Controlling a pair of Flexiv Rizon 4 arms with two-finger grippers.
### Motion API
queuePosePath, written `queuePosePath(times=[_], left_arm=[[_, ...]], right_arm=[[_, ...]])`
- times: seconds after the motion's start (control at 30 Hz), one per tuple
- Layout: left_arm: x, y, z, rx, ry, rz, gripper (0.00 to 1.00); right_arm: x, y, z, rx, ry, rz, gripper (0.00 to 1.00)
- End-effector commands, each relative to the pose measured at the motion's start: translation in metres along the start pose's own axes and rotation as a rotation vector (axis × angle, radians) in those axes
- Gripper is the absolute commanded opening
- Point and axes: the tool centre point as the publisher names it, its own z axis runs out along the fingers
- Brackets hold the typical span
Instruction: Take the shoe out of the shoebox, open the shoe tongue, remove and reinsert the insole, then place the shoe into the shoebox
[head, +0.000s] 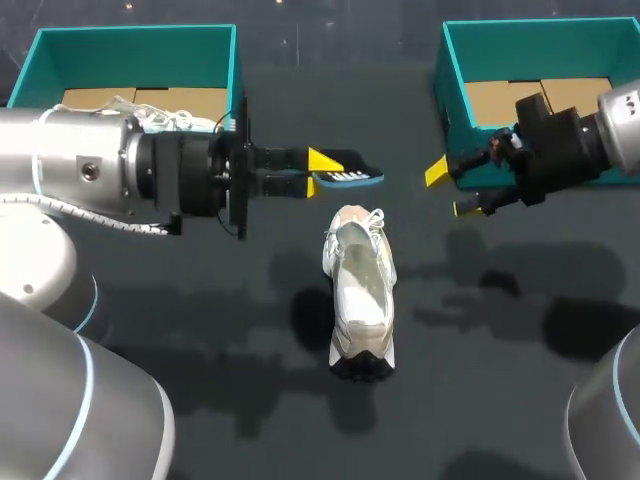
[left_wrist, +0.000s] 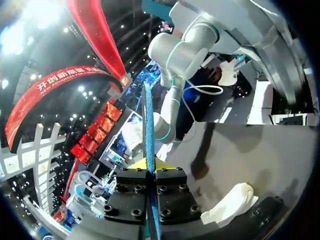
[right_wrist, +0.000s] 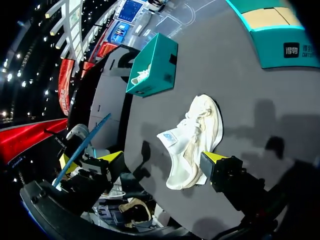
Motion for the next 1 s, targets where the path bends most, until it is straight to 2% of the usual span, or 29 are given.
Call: queuePosePath(times=[0.03,0.23,0.27,0.3,0.37,0.43,0.67,1.0], left_arm=[[0.003,0.002,0.001,0.029,-0.009,0.437,0.00],[0.003,0.002,0.001,0.029,-0.009,0.437,0.00],[0.005,0.004,0.001,0.039,-0.012,0.470,0.00],[0.008,0.007,0.002,0.013,-0.022,0.532,0.00],[0.014,0.013,0.005,0.015,-0.034,0.571,0.00],[0.021,0.020,0.008,-0.009,-0.042,0.627,0.00],[0.035,0.043,0.014,-0.033,-0.032,0.647,0.00],[0.048,0.073,0.019,-0.057,-0.012,0.634,0.00]], right_arm=[[0.008,-0.004,0.000,-0.012,-0.047,0.003,1.00],[0.008,-0.004,0.000,-0.012,-0.047,0.003,1.00],[0.008,-0.001,0.001,-0.010,-0.012,0.011,1.00],[0.009,0.001,0.002,-0.004,0.006,0.024,1.00],[0.010,0.004,0.002,-0.019,0.060,0.037,1.00],[0.013,0.007,0.003,-0.019,0.070,0.042,1.00],[0.028,0.014,0.009,-0.014,0.134,0.045,1.00],[0.045,0.021,0.021,0.039,0.204,0.021,1.00]])
